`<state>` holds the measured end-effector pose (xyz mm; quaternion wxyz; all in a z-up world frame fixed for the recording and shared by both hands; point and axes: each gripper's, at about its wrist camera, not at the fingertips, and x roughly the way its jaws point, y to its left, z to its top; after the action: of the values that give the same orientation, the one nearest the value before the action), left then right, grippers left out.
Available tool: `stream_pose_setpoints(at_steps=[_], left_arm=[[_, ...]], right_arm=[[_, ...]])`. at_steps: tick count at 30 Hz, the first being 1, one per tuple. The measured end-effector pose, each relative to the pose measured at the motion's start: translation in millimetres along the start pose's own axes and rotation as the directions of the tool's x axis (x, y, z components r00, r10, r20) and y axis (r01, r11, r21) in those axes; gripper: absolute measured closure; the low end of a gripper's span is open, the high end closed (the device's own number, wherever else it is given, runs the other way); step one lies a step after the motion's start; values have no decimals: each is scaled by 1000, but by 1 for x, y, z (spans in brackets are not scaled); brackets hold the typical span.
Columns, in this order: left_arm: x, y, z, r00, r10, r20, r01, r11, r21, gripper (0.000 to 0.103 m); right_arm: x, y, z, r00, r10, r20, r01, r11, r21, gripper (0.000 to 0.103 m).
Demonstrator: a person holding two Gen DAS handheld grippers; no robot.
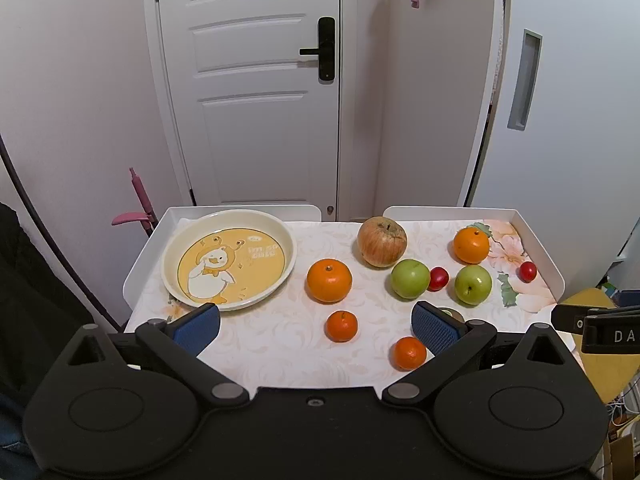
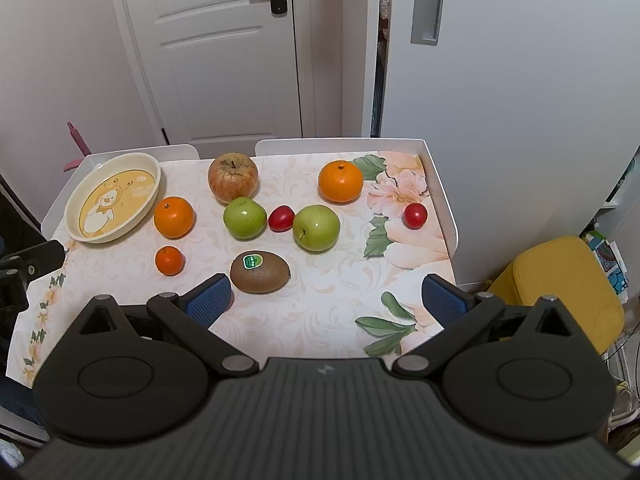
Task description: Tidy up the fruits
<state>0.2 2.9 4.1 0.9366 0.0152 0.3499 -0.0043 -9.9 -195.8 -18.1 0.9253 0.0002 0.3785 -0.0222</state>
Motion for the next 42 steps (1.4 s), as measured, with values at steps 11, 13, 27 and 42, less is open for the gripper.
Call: stream_pose_setpoints(at_steps=[11, 13, 27, 42], left_arm=[[0, 0, 1, 1000, -5, -2, 5, 1000, -4, 0], [0, 1, 1, 1000, -6, -2, 6, 1000, -5, 0], [0, 0, 2, 1000, -4, -4, 4, 1000, -4, 0], [0, -1, -1, 1000, -2, -4, 2, 1000, -9, 0]], right_arm=[[1, 0, 0, 1000, 2, 1, -2, 1000, 0, 0], [2, 0, 0, 1000, 0, 1, 0, 1000, 1, 0], [2, 1, -1, 1000, 1, 1, -1, 1000, 3, 0], [3, 1, -1, 1000, 2, 1, -2, 1000, 4, 0]])
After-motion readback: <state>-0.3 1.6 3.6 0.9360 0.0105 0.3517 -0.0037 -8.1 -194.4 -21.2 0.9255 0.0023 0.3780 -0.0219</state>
